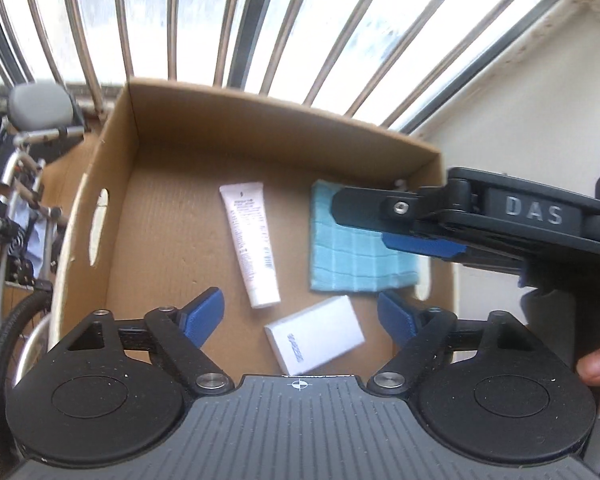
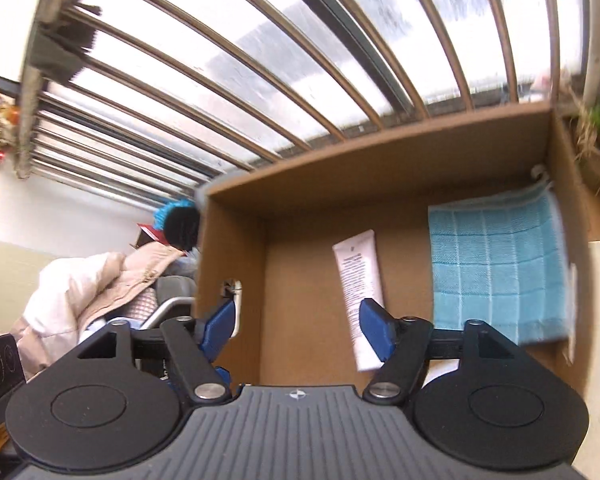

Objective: Organize objects
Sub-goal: 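Lower the cream tube into the cardboard box and open the right gripper, then move the right tool back toward the green round tin on the table, then close the right gripper around the green round tin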

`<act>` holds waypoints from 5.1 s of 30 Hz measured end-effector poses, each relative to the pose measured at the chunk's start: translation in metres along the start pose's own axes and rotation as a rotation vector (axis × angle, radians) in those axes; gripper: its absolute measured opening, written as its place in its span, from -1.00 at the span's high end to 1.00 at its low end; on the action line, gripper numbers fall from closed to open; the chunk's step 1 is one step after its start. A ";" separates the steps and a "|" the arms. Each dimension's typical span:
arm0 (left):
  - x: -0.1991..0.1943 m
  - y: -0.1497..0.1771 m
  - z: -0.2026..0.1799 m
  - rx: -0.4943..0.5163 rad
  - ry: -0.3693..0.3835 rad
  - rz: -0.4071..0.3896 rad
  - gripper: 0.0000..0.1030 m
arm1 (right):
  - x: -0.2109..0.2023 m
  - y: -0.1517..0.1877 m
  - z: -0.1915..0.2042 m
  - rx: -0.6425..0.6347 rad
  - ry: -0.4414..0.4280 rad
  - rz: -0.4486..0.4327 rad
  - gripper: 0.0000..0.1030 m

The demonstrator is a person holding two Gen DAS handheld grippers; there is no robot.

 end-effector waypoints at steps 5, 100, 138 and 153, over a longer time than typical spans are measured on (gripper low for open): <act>-0.026 0.016 -0.007 0.033 -0.025 -0.086 -0.67 | -0.044 0.004 0.015 -0.031 0.001 -0.078 -0.54; 0.040 0.187 0.194 -0.065 -0.237 -0.172 -0.64 | 0.201 0.204 0.119 -0.366 -0.095 0.195 -0.51; 0.050 0.193 0.179 -0.060 -0.199 -0.165 -0.62 | 0.196 0.204 0.104 -0.292 -0.064 0.224 -0.47; 0.054 0.199 0.154 -0.026 -0.163 -0.161 -0.62 | 0.182 0.202 0.080 -0.232 -0.024 0.203 -0.49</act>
Point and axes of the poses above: each gripper's, at about its wrist camera, not at the fingertips, and x roughly the way its jaws point, z to its left, y to its underside, the point moved 4 cm from there along x, roughly the way its jaws point, and after that the axes turned 6 degrees about y, right-handed, at the moved point
